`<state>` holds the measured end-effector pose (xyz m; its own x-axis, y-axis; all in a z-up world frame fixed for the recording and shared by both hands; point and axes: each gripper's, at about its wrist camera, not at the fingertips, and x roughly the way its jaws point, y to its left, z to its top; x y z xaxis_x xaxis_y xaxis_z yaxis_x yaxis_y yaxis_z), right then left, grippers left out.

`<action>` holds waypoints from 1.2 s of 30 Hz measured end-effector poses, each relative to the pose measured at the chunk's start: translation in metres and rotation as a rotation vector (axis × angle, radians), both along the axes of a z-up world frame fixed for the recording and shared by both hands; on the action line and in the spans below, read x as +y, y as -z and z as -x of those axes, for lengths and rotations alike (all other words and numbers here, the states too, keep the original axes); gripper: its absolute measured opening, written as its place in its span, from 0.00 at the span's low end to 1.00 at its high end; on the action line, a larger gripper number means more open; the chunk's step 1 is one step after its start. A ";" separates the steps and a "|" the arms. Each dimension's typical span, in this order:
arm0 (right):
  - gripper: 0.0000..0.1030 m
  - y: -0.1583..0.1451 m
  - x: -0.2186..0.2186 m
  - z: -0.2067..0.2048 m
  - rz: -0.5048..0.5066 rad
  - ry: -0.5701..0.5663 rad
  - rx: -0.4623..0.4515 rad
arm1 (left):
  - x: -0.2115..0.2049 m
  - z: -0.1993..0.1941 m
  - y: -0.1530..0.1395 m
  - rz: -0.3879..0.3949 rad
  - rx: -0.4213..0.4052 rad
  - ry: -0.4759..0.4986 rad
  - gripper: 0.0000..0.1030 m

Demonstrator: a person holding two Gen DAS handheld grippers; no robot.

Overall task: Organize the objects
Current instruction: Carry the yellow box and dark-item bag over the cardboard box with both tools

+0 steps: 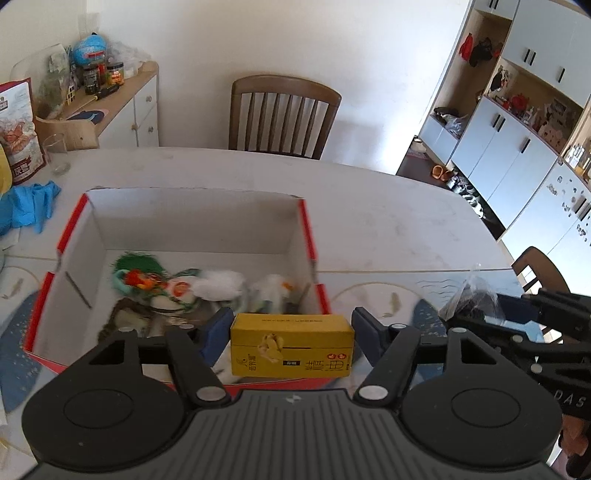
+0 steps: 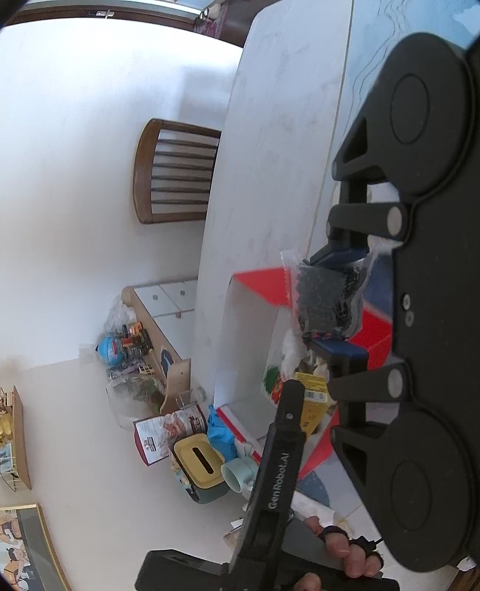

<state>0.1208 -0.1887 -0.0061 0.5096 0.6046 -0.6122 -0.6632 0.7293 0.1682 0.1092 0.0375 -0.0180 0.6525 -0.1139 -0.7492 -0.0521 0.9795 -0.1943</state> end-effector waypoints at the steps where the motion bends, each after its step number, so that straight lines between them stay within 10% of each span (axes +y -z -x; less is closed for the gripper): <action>1: 0.38 0.001 0.006 0.000 0.001 0.000 -0.002 | 0.006 0.000 0.002 -0.004 -0.001 0.002 0.68; 36: 0.38 0.072 0.167 -0.037 0.205 -0.058 0.056 | 0.130 -0.049 0.077 -0.116 0.089 -0.019 0.68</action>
<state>0.1574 -0.0222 -0.0777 0.4395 0.4921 -0.7515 -0.6991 0.7127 0.0578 0.1579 0.1677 -0.0952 0.5839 -0.0120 -0.8117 -0.0825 0.9938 -0.0739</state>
